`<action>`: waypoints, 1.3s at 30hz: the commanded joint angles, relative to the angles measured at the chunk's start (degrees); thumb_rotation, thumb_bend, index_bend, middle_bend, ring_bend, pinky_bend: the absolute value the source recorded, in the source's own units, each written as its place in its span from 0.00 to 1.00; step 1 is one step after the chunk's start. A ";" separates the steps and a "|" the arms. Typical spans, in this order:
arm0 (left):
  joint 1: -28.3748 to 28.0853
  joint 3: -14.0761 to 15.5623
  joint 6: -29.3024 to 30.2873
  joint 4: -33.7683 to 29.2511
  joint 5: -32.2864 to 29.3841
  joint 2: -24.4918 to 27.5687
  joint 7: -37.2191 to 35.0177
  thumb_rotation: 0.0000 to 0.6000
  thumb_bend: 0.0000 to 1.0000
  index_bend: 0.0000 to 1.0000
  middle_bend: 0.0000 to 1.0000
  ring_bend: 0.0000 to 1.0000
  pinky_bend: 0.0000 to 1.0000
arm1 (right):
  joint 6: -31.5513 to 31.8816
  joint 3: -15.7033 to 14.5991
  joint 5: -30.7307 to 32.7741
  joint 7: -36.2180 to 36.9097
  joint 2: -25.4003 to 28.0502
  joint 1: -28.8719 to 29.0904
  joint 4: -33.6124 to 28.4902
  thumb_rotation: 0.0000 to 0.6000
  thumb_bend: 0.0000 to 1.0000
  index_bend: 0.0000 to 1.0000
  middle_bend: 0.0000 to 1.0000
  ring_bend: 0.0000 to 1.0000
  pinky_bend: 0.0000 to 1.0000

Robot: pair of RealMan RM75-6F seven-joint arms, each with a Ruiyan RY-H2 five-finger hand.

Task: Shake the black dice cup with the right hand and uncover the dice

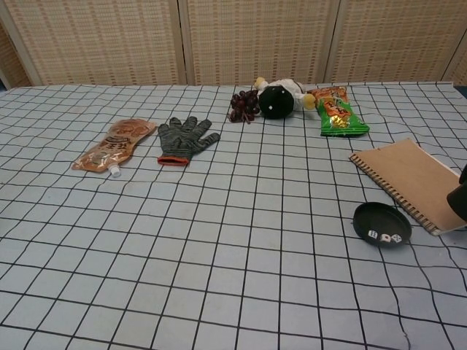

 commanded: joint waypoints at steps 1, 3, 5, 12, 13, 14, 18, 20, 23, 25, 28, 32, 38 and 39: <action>0.00 -0.04 -0.03 -0.08 -0.09 0.05 -0.06 1.00 0.42 0.32 0.29 0.28 0.53 | -2.51 0.00 -0.83 3.67 -2.00 0.77 3.33 1.00 0.17 0.48 0.44 0.25 0.27; -0.01 -0.04 -0.03 0.00 -0.06 0.07 -0.06 1.00 0.42 0.32 0.29 0.28 0.53 | -4.35 -0.21 -0.83 4.40 -2.40 1.29 4.28 1.00 0.17 0.48 0.44 0.25 0.27; -0.03 -0.03 -0.23 0.01 -0.23 0.09 -0.17 1.00 0.42 0.32 0.29 0.28 0.53 | -5.12 -0.24 -0.94 4.17 -2.90 1.56 4.92 1.00 0.17 0.47 0.44 0.24 0.27; -0.01 -0.07 -0.27 -0.14 -0.37 0.21 -0.22 1.00 0.42 0.32 0.29 0.28 0.53 | -6.46 -0.94 -2.48 6.49 -2.29 1.79 3.51 1.00 0.17 0.45 0.41 0.22 0.25; -0.03 -0.08 -0.29 -0.17 -0.38 0.22 -0.23 1.00 0.42 0.32 0.29 0.28 0.53 | -6.42 -1.06 -2.78 6.67 -1.96 1.76 3.15 1.00 0.17 0.45 0.41 0.22 0.25; -0.03 -0.09 -0.31 -0.19 -0.39 0.23 -0.20 1.00 0.42 0.32 0.29 0.28 0.53 | -6.17 -1.15 -3.11 6.77 -1.71 1.67 2.83 1.00 0.17 0.45 0.42 0.22 0.25; -0.06 -0.03 -0.41 -0.18 -0.35 0.20 -0.08 1.00 0.42 0.32 0.29 0.28 0.53 | -3.93 -1.13 -4.31 7.05 -0.75 0.83 1.27 1.00 0.17 0.47 0.42 0.22 0.25; -0.04 -0.04 -0.40 -0.29 -0.40 0.23 -0.03 1.00 0.42 0.32 0.29 0.28 0.53 | -3.44 -1.21 -4.65 6.93 -0.08 0.61 0.28 1.00 0.17 0.48 0.42 0.22 0.25; -0.05 -0.05 -0.32 -0.23 -0.30 0.17 0.22 1.00 0.42 0.32 0.29 0.28 0.53 | -4.66 -1.57 -4.56 7.10 1.63 0.89 -2.21 1.00 0.17 0.48 0.42 0.22 0.25; -0.08 -0.04 -0.52 -0.31 -0.45 0.15 0.19 1.00 0.42 0.32 0.29 0.28 0.53 | -6.44 -1.92 -4.32 7.17 2.99 1.47 -4.03 1.00 0.17 0.48 0.42 0.22 0.25; -0.12 -0.07 -0.58 -0.36 -0.49 0.19 0.34 1.00 0.42 0.32 0.29 0.28 0.53 | -9.43 -2.73 -3.83 6.06 5.17 2.44 -6.79 1.00 0.17 0.48 0.42 0.22 0.25; -0.09 -0.10 -0.55 -0.33 -0.57 0.22 0.11 1.00 0.42 0.32 0.29 0.28 0.53 | -9.59 -3.32 -3.82 2.56 6.51 2.43 -9.01 1.00 0.17 0.47 0.42 0.22 0.25; -0.06 -0.06 -0.40 -0.37 -0.41 0.25 0.10 1.00 0.42 0.32 0.29 0.28 0.53 | -8.27 -4.01 -5.50 0.71 6.15 1.77 -8.90 1.00 0.11 0.31 0.28 0.10 0.18; -0.07 -0.08 -0.38 -0.39 -0.39 0.26 0.08 1.00 0.42 0.32 0.29 0.28 0.53 | -8.60 -4.10 -5.60 0.81 6.20 1.89 -8.80 1.00 0.10 0.27 0.24 0.06 0.15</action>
